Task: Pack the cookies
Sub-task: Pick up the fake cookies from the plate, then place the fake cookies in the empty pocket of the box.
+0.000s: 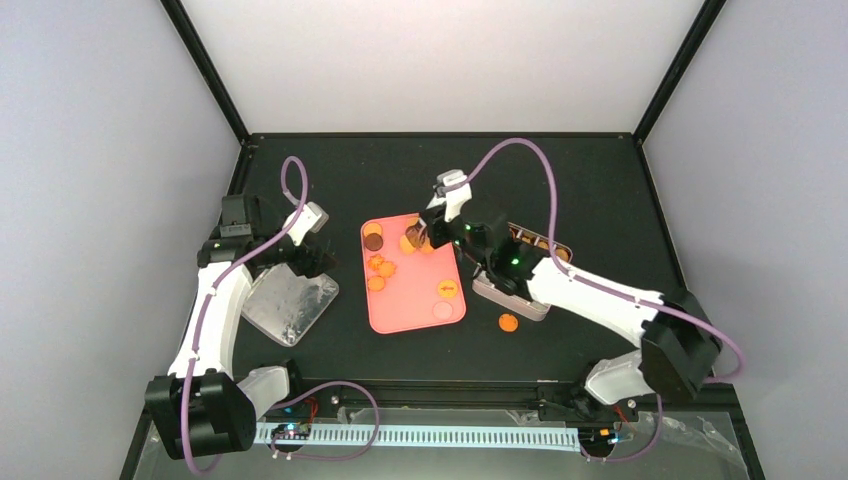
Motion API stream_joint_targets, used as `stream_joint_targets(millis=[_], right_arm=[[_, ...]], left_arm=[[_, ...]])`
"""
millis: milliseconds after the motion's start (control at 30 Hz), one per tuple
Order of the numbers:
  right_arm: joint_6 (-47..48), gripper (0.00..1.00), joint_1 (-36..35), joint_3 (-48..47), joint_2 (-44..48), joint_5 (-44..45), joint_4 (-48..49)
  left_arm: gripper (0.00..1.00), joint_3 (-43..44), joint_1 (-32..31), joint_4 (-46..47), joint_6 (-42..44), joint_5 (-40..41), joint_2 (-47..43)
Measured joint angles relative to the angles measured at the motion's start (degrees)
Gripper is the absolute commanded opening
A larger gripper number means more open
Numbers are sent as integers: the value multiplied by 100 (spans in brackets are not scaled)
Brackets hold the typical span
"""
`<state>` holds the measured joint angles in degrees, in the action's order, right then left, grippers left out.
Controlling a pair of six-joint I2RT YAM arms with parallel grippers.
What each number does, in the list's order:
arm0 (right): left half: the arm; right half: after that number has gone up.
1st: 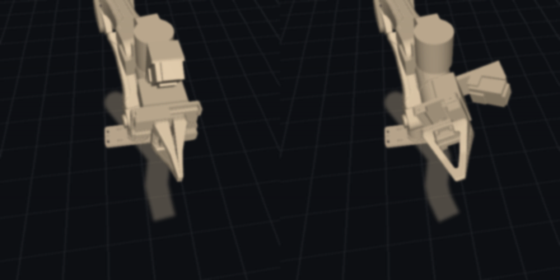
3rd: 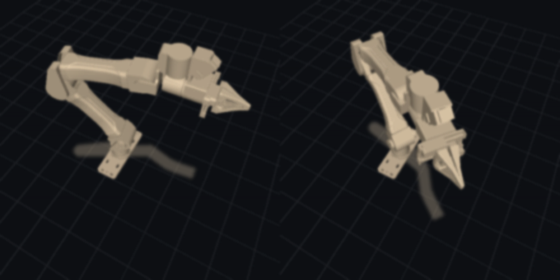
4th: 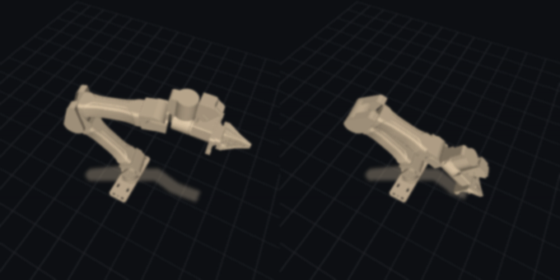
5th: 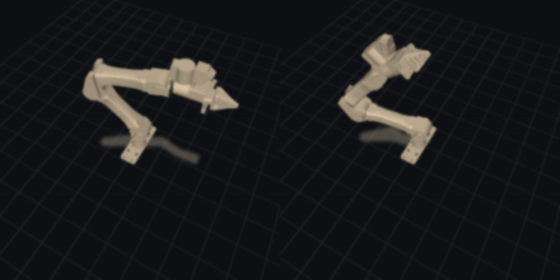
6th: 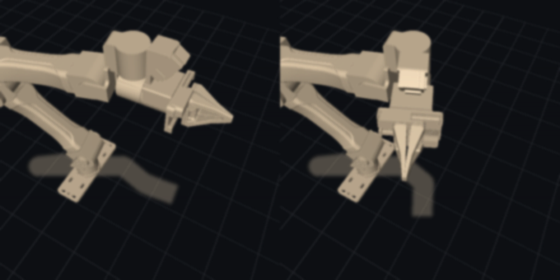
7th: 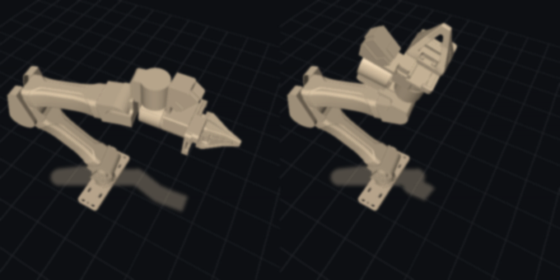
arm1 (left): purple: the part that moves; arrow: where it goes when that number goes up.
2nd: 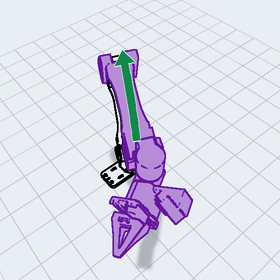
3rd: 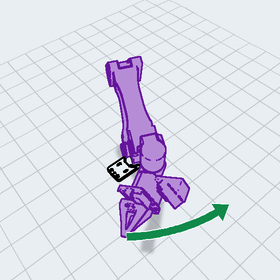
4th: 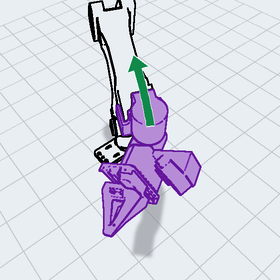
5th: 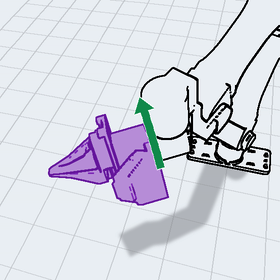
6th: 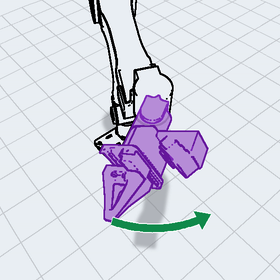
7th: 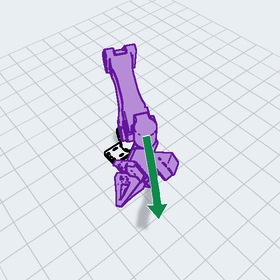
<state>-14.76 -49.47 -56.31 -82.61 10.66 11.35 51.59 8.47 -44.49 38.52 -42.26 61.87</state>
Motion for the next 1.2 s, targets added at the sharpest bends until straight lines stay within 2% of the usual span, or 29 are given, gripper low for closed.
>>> stream_joint_targets(millis=[367,733,933,1200], right_arm=[[203,1,205,457,2070,1215,-1182],[-162,1,238,750,3744,2830,-3421],[-398,1,254,927,3980,3220,-4151],[-461,1,258,1088,3552,3351,-4317]], left_arm=[[79,-13,0,0,2,-103,7],[78,-13,0,0,9,-271,87],[78,-13,4,0,9,-341,127],[78,-13,7,-2,28,-363,127]])
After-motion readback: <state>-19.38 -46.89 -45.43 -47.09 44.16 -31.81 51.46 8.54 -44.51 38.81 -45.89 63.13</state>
